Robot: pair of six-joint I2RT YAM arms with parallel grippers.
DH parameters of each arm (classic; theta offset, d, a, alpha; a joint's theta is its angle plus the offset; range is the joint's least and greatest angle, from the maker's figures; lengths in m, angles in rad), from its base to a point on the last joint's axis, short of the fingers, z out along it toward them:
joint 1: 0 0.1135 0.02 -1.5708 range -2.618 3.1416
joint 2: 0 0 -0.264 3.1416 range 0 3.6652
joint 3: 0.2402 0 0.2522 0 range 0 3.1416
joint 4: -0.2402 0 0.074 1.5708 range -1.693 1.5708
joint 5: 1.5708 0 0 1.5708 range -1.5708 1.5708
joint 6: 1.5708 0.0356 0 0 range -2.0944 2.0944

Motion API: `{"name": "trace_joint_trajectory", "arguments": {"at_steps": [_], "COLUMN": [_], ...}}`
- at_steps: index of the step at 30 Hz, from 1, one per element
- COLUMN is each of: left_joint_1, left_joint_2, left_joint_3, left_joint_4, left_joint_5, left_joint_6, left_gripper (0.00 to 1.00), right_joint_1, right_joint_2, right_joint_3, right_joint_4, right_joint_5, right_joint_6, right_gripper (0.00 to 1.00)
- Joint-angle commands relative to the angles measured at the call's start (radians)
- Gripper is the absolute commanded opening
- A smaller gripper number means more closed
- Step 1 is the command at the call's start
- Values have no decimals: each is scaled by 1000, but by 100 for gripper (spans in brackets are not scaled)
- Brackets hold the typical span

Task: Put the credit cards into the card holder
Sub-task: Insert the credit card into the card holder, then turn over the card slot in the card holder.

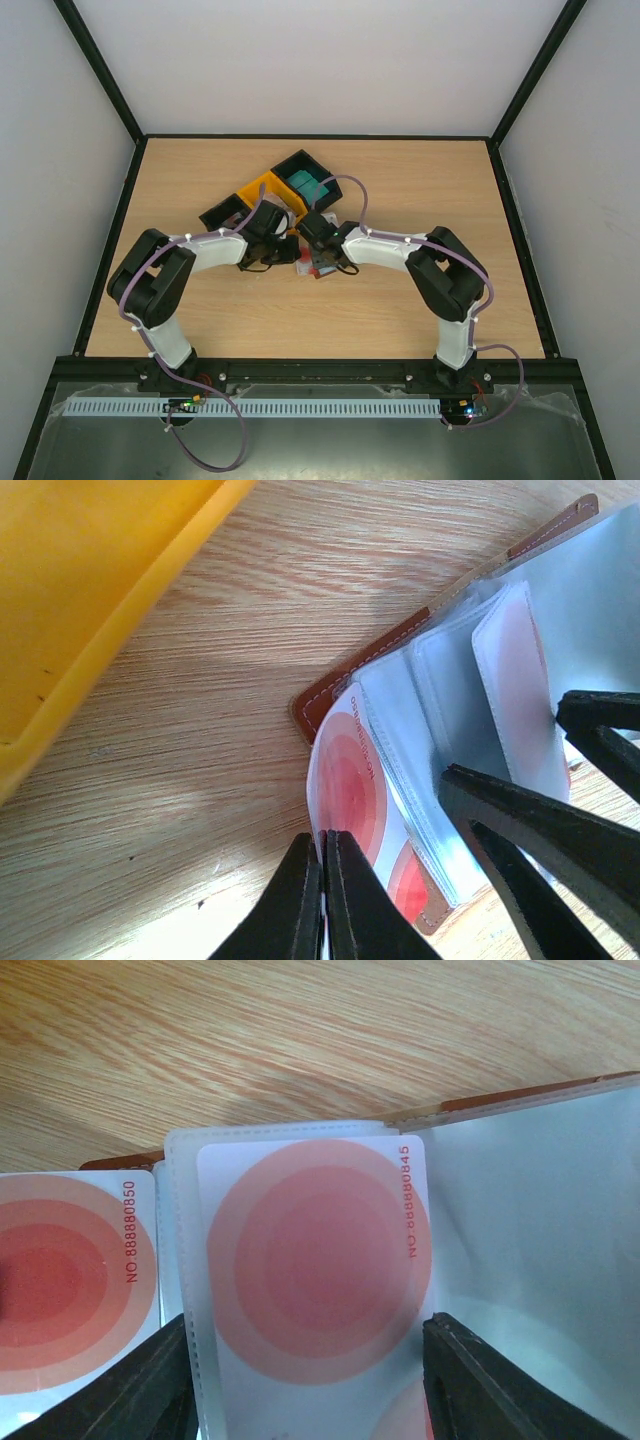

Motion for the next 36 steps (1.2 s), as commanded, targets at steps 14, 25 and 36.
{"name": "trace_joint_trajectory", "arguments": {"at_steps": [14,25,36], "left_joint_1": [-6,-7,-7], "left_joint_2": [39,42,44], "left_joint_3": [-32,-25,-29], "left_joint_4": [-93,-97,-96], "left_joint_5": [-25,-23,-21], "left_joint_6": [19,23,21], "left_gripper": [3,3,3], "right_joint_1": [-48,-170,-191], "right_joint_2": [-80,-181,-192], "right_joint_3": [-53,-187,-207], "right_joint_4": [14,144,144], "right_joint_5": [-56,-252,-210], "right_joint_6": [24,84,68], "right_gripper": [61,61,67]}}
